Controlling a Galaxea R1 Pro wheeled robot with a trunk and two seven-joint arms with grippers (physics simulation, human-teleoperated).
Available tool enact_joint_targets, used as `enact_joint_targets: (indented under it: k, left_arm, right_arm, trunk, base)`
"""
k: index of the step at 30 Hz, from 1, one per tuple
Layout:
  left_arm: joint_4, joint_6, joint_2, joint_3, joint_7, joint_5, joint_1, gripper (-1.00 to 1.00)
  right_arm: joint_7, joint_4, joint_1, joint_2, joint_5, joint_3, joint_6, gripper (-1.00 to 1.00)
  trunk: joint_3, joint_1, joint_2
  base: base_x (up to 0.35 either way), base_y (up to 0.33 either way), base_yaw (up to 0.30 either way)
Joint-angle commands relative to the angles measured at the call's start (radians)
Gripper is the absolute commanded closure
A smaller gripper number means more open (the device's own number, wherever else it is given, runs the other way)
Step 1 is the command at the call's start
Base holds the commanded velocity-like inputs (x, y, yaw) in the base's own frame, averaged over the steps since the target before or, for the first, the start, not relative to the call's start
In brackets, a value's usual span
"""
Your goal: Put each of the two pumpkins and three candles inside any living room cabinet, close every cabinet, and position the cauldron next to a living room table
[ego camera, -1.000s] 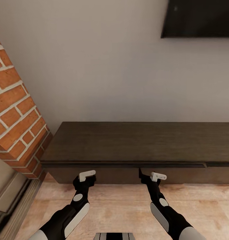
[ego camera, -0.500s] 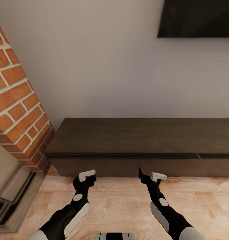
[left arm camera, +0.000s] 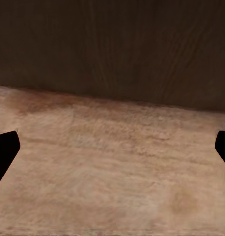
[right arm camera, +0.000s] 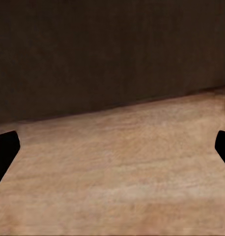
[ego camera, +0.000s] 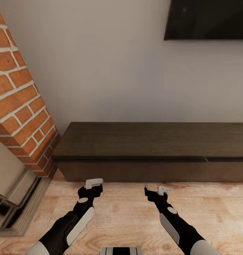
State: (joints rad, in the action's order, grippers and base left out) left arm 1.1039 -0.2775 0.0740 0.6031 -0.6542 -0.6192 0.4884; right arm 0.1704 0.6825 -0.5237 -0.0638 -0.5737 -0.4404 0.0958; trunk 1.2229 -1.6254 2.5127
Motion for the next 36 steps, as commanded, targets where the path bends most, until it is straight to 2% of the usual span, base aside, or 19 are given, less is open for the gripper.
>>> enact_joint_targets:
  k: [1,3,6,10,13,15,18,20,24,36]
  left_arm:
    - [0.024,-0.061,0.001,-0.016,-0.008,-0.006,0.001,-1.00]
    - [0.064,-0.164,0.000,-0.050,-0.008,-0.009,0.001,-1.00]
    - [0.100,-0.243,0.000,-0.077,-0.008,-0.012,0.001,-1.00]
    - [0.138,-0.342,-0.002,-0.125,-0.008,-0.021,0.001,-1.00]
    - [0.144,-0.422,-0.005,-0.190,-0.008,-0.060,0.001,-1.00]
    - [0.146,-0.509,-0.007,-0.254,-0.008,-0.104,0.001,-1.00]
    - [0.148,-0.589,-0.009,-0.316,-0.008,-0.132,0.001,-1.00]
    - [0.151,-0.615,-0.009,-0.338,-0.008,-0.140,0.001,-1.00]
    - [0.152,-0.633,-0.007,-0.360,-0.008,-0.148,0.001,-1.00]
    - [0.151,-0.637,-0.014,-0.367,-0.008,-0.151,0.001,-1.00]
  right_arm:
    - [0.008,0.013,-0.001,-0.002,-0.011,-0.007,-0.032,-1.00]
    - [0.008,0.033,-0.001,-0.003,-0.012,-0.007,-0.083,-1.00]
    - [0.008,0.044,-0.001,-0.001,-0.016,-0.006,-0.139,-1.00]
    - [0.009,0.053,-0.001,0.004,-0.019,-0.004,-0.283,-1.00]
    - [0.009,0.054,-0.001,0.005,-0.020,0.026,-0.342,-1.00]
    - [0.009,0.055,-0.001,0.005,-0.020,0.064,-0.378,-1.00]
    - [0.009,0.055,-0.001,0.005,-0.020,0.090,-0.415,-1.00]
    - [0.009,0.055,-0.001,0.005,-0.020,0.098,-0.428,-1.00]
    - [0.009,0.055,-0.001,0.005,-0.020,0.102,-0.435,-1.00]
    - [0.006,0.054,-0.001,0.003,-0.018,0.103,-0.429,-1.00]
  trunk:
    - [0.001,0.000,0.000]
    - [0.001,0.000,0.000]
    - [0.001,0.000,0.000]
    - [-0.003,0.001,0.000]
    - [-0.015,0.002,-0.001]
    - [-0.022,0.003,-0.001]
    - [-0.034,0.004,-0.002]
    - [-0.042,0.005,-0.002]
    - [-0.057,0.007,-0.003]
    - [-0.104,0.012,-0.006]
  base:
    - [-0.011,0.000,0.000]
    - [-0.006,0.000,0.000]
    - [-0.003,0.000,0.000]
    - [0.000,0.000,0.000]
    - [0.000,0.000,0.000]
    - [0.000,0.000,0.000]
    - [0.000,0.000,0.000]
    - [0.000,0.000,0.000]
    - [-0.010,0.000,0.000]
    - [-0.137,0.000,0.000]
